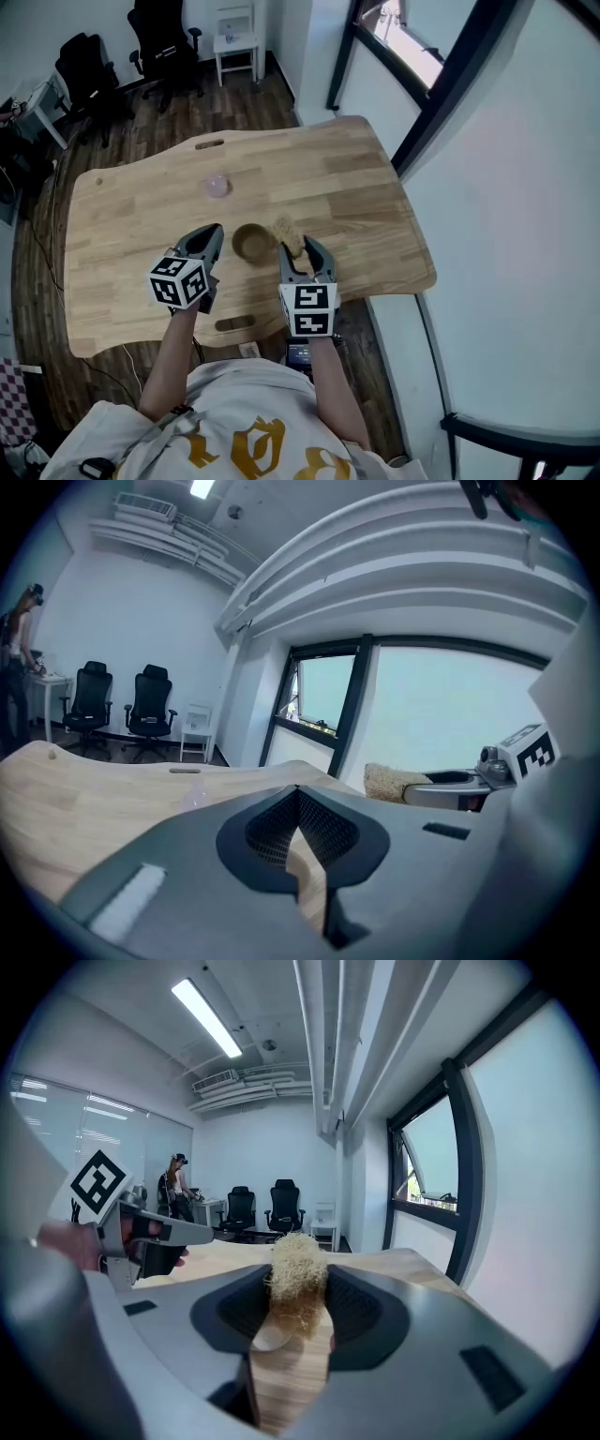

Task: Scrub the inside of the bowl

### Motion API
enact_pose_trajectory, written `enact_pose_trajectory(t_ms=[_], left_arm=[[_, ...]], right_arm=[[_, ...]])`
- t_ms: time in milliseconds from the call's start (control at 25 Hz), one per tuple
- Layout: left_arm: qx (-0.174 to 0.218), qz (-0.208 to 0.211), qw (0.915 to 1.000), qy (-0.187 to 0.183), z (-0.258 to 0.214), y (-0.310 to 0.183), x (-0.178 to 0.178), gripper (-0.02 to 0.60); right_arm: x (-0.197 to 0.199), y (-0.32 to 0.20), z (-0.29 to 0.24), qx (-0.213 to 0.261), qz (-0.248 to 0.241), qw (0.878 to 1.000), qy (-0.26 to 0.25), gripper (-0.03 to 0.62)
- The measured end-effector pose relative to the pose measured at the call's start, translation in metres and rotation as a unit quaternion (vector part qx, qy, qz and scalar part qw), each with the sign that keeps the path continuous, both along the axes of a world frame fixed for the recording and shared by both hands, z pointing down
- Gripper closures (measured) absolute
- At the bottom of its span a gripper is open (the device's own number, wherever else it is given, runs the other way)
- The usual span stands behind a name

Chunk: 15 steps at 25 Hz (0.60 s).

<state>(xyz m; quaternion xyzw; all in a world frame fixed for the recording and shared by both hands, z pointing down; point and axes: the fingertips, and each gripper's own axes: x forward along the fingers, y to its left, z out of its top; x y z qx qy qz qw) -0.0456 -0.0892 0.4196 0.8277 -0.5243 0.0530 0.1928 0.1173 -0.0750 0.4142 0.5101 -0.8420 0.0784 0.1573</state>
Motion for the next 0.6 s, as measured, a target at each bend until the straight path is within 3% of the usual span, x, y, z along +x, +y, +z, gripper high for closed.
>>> enact_pose_trajectory(t_ms=[240,600], left_arm=[[-0.012,-0.011,0.9998,0.009,0.004,0.018,0.017,0.579],[-0.027,-0.015,0.9995,0.006,0.004,0.036,0.019,0.580]], right_arm=[[0.026,0.007,0.007,-0.023,0.002,1.000,-0.011,0.422],[0.030,0.018,0.009,-0.045,0.004,0.999,-0.019,0.422]])
